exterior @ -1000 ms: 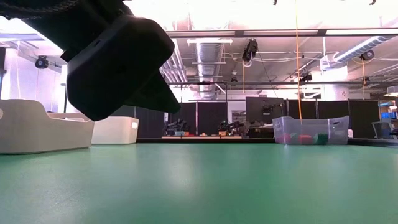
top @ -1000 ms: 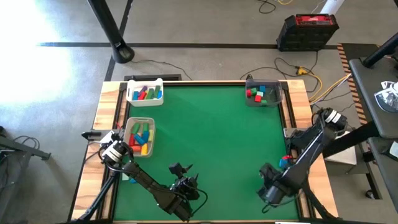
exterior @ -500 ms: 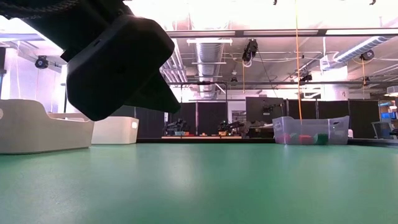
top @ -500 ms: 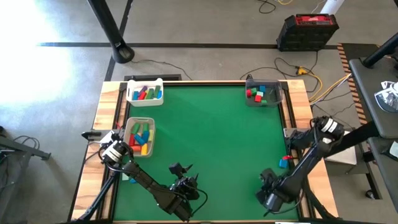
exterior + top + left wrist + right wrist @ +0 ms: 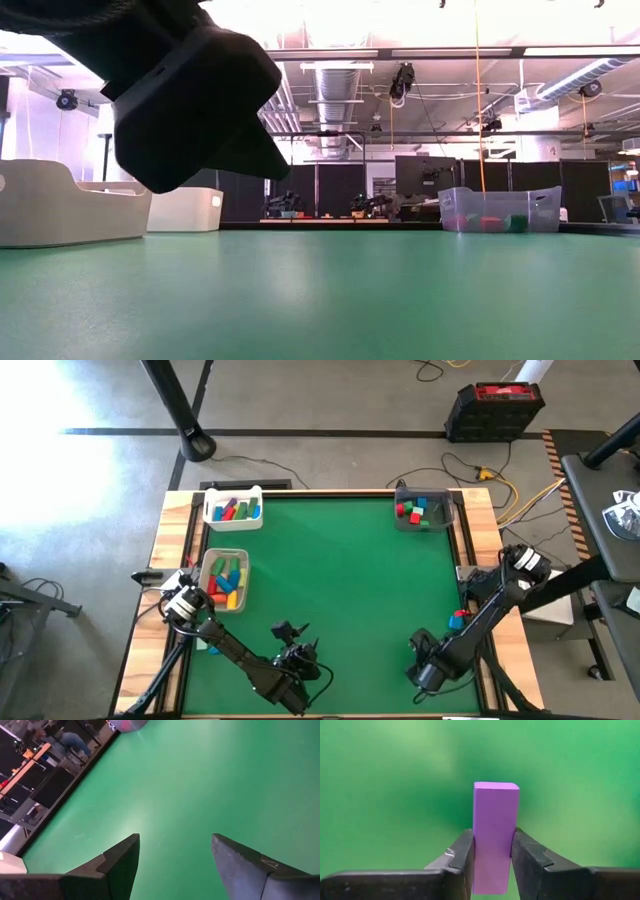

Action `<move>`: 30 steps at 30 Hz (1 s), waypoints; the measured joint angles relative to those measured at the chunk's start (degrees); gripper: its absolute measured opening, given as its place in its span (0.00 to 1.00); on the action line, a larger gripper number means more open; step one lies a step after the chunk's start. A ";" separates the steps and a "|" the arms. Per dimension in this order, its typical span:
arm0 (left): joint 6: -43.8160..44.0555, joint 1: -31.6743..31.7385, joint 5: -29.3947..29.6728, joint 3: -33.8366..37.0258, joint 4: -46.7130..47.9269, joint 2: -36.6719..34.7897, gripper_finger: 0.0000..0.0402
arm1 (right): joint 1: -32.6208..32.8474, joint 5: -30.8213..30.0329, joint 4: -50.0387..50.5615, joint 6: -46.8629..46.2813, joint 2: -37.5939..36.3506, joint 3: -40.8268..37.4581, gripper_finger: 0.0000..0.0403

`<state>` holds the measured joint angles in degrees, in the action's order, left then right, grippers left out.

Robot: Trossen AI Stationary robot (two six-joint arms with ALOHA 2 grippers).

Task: Sort blocks by size
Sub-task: Put the violet rectangular block into the white bin

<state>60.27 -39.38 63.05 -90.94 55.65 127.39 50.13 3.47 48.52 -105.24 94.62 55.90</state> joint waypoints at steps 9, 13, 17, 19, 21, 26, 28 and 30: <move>0.00 -0.07 -0.11 0.00 0.88 0.00 0.58 | -7.36 -11.10 11.52 9.30 -9.83 3.74 0.23; 0.00 -0.20 -0.75 0.00 1.41 0.00 0.58 | -12.44 -18.15 12.71 16.10 -14.93 5.04 0.23; 0.29 -0.74 -1.03 0.00 1.76 0.00 0.58 | -17.44 -23.64 10.33 26.38 -16.89 6.60 0.23; 1.28 -1.35 -0.27 0.00 1.63 0.00 0.58 | -19.63 -24.80 7.36 33.21 -16.92 6.91 0.23; 2.28 -2.37 2.20 0.00 1.51 0.00 0.58 | -21.26 -24.90 2.98 40.71 -16.41 6.94 0.23; 6.11 -5.67 5.24 0.00 2.07 -1.34 0.58 | -22.48 -25.65 -12.84 59.76 -12.78 5.68 0.23; 8.14 -6.97 4.73 0.00 2.05 -2.52 0.58 | -22.31 -25.80 -20.25 66.08 -10.80 5.37 0.23; 10.50 -8.33 3.57 -0.02 1.81 -3.52 0.58 | -21.53 -25.74 -28.13 72.29 -8.70 5.19 0.23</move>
<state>70.77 -47.70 66.61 -90.96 57.46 123.87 28.60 -22.26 20.39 -32.94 85.91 61.09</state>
